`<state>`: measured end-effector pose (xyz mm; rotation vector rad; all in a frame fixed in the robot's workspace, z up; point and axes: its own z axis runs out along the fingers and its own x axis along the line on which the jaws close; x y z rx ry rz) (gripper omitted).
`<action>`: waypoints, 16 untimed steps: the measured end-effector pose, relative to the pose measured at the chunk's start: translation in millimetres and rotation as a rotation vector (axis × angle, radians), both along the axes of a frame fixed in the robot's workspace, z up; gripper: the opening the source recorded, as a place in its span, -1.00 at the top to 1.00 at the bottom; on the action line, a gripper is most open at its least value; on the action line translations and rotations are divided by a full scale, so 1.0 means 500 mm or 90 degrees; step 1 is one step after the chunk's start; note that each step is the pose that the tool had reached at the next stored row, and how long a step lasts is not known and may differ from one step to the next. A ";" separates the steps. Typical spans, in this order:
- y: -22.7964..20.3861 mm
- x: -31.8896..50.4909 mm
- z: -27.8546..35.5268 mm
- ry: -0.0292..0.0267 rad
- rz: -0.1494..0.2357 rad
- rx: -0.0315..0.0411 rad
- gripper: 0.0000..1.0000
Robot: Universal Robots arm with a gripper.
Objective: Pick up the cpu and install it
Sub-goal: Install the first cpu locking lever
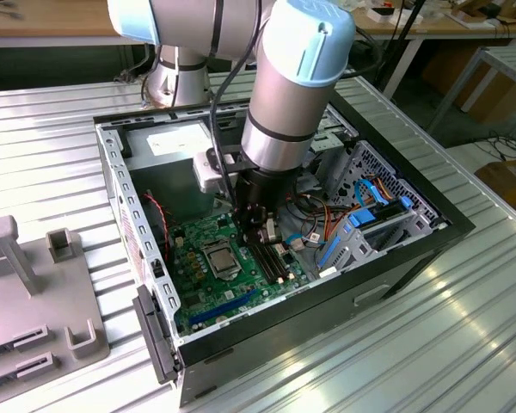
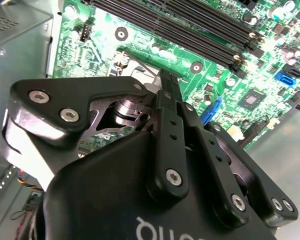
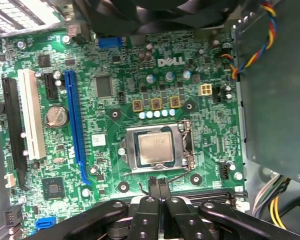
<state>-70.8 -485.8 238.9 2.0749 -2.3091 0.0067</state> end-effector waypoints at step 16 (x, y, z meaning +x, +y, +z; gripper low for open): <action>-0.0138 0.000 -0.019 -0.0002 0.047 0.0001 0.79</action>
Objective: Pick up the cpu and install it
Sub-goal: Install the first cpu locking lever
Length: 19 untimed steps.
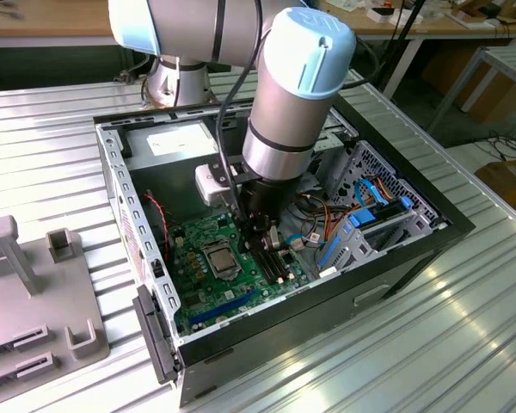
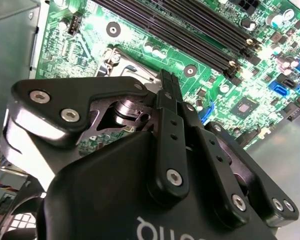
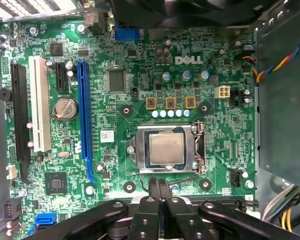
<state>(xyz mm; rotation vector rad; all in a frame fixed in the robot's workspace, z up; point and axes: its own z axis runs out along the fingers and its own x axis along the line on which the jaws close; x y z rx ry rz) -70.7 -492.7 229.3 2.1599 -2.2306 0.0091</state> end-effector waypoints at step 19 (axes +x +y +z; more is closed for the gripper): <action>-0.0240 -0.001 -0.030 0.0000 0.040 -0.0001 0.79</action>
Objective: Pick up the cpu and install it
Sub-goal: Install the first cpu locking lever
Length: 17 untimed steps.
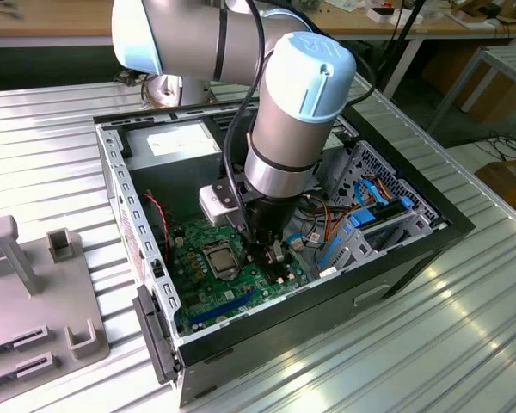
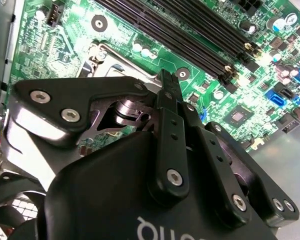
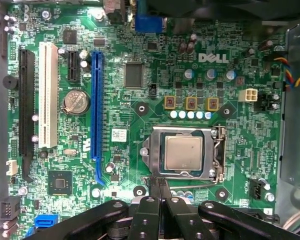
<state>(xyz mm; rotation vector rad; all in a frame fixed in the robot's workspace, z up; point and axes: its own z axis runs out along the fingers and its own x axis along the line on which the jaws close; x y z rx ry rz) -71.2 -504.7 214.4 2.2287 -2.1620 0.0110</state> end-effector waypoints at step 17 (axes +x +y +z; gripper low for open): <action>-0.0019 0.000 -0.018 0.0000 0.021 0.0000 0.79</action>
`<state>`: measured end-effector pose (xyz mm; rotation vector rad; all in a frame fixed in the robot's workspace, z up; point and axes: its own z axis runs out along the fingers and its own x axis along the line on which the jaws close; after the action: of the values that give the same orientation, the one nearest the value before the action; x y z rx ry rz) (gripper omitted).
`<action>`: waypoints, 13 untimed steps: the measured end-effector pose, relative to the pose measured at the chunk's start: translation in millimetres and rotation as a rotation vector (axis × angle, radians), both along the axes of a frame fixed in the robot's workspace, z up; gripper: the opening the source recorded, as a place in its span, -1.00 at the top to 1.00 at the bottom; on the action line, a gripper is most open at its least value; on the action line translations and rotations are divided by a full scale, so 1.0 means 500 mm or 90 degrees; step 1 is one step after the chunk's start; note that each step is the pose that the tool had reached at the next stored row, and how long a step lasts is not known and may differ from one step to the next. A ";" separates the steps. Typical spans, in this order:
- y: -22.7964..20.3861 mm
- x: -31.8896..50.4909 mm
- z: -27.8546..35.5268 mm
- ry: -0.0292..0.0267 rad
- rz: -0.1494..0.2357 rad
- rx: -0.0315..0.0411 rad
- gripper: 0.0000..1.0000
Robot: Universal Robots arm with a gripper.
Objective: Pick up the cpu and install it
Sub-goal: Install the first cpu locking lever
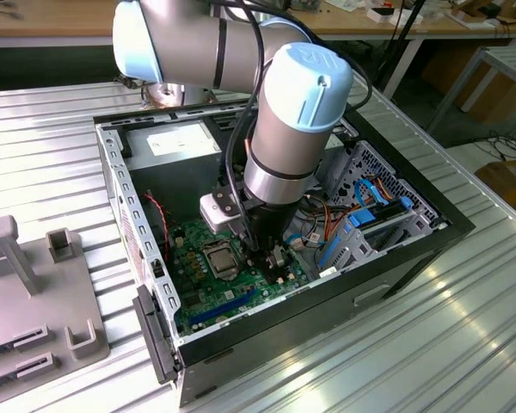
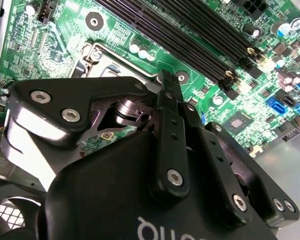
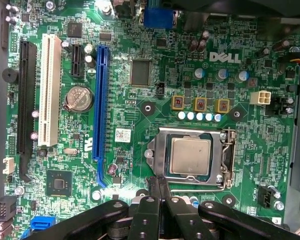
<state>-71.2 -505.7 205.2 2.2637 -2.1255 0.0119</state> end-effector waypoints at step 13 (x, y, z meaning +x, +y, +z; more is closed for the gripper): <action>0.0000 0.008 -0.005 0.0000 0.020 0.0000 0.79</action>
<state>-67.0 -505.7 202.7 2.2976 -2.0889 0.0129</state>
